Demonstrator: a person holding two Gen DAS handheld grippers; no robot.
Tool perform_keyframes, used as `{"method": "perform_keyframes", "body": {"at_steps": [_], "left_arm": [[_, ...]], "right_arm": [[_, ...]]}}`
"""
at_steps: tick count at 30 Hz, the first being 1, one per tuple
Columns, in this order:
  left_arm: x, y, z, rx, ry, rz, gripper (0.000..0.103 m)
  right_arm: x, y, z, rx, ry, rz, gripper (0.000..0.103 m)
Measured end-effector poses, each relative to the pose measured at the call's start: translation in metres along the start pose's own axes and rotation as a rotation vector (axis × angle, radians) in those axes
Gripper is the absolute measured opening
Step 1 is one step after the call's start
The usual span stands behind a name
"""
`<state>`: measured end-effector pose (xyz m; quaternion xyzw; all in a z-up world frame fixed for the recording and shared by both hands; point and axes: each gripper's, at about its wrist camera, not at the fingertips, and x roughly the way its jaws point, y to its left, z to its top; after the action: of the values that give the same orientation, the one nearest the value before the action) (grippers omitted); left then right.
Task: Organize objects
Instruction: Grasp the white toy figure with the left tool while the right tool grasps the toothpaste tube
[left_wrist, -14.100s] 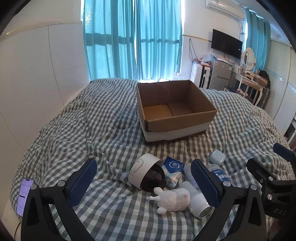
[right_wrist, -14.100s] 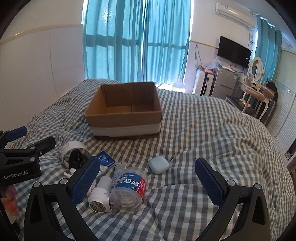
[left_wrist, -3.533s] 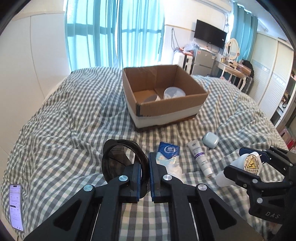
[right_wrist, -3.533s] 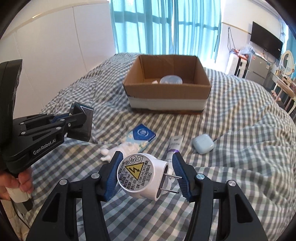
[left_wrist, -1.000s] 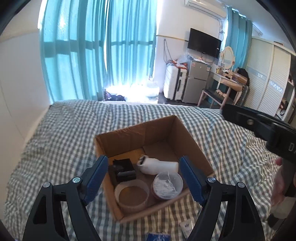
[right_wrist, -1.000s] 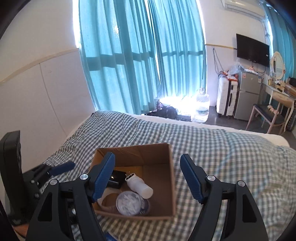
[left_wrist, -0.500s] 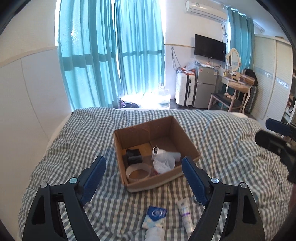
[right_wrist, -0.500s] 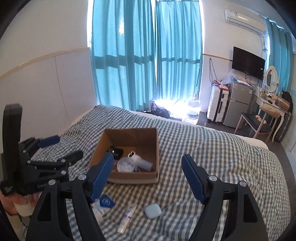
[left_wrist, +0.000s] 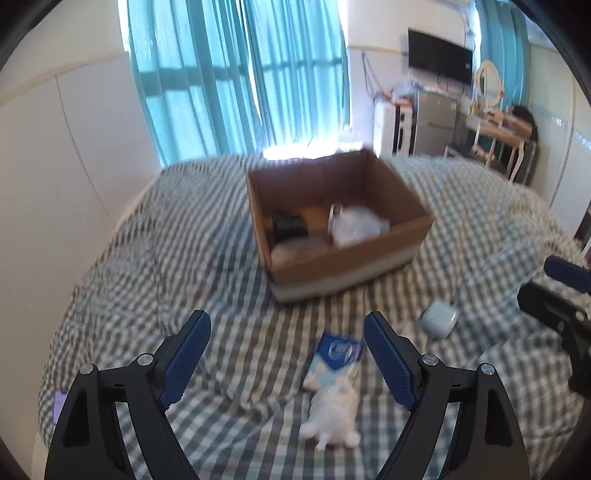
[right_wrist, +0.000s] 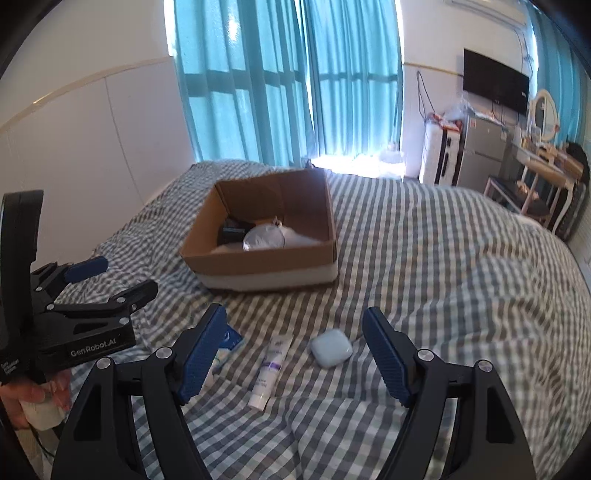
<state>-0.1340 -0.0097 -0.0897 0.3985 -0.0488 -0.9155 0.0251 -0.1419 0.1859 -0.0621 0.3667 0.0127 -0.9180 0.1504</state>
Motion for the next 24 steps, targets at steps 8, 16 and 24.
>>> {"method": "perform_keyframes", "body": {"at_steps": [8,16,24], "left_arm": [[0.049,-0.010,-0.049,0.017,0.136,-0.028,0.088],[0.084,-0.044,-0.086,0.121,0.262,-0.112,0.077],[0.068,-0.030,-0.083,0.046,0.224,-0.154,0.055]], "right_arm": [[0.050,-0.011,-0.032,0.054,0.100,-0.011,0.076],[0.068,-0.020,-0.054,0.086,0.165,-0.024,0.076],[0.077,-0.002,-0.053,0.024,0.189,-0.040,0.076]]}}
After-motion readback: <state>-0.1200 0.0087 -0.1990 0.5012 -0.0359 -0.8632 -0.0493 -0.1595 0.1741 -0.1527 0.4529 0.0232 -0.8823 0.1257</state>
